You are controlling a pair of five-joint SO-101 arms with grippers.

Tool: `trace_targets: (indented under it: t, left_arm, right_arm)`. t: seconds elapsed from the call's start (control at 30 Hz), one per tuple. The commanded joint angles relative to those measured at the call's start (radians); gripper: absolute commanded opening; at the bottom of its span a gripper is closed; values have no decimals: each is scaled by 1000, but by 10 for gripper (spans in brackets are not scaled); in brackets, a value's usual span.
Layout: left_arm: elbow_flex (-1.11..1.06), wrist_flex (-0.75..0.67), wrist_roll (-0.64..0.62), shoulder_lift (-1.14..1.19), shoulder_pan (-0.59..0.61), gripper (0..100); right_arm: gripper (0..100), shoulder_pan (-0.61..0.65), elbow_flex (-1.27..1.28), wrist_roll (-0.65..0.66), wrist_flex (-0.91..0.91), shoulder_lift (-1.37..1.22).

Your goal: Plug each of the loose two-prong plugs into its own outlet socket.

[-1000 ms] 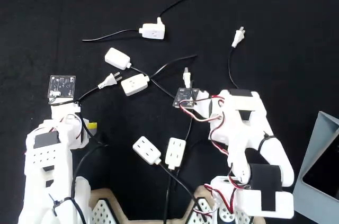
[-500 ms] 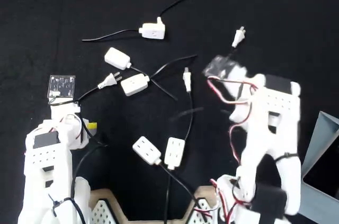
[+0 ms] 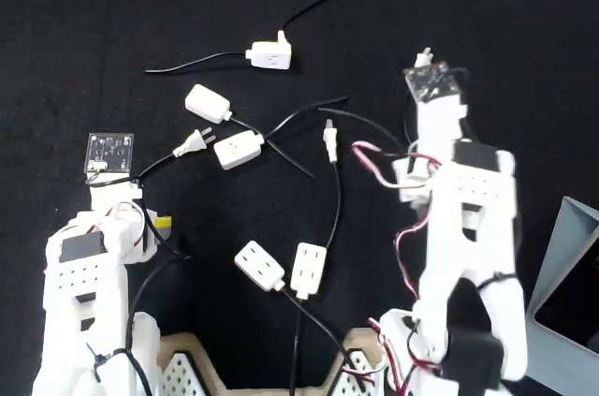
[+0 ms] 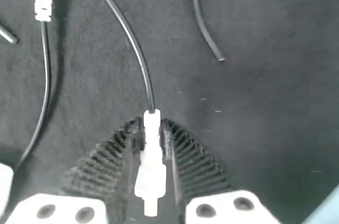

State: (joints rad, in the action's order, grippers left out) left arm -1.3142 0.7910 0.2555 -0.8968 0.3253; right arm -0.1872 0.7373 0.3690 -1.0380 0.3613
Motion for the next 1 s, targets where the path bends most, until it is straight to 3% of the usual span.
trace_targets:
  t: [0.0,0.17,0.33,0.77,0.97]
  left_arm:
    - [8,-15,-2,-17,5,288]
    - [8,-15,-2,-17,5,288]
    - [8,-15,-2,-17,5,288]
    - [8,-15,-2,-17,5,288]
    - [8,-15,0,-17,5,288]
  right_arm:
    - [11,75,38,-28,100,-67]
    - [15,138,-30,-107,106,-209]
    - [107,176,-139,-124,-6,-326]
    - [92,181,-315,-120,-253,-384]
    - [92,169,-315,-114,-259,-386]
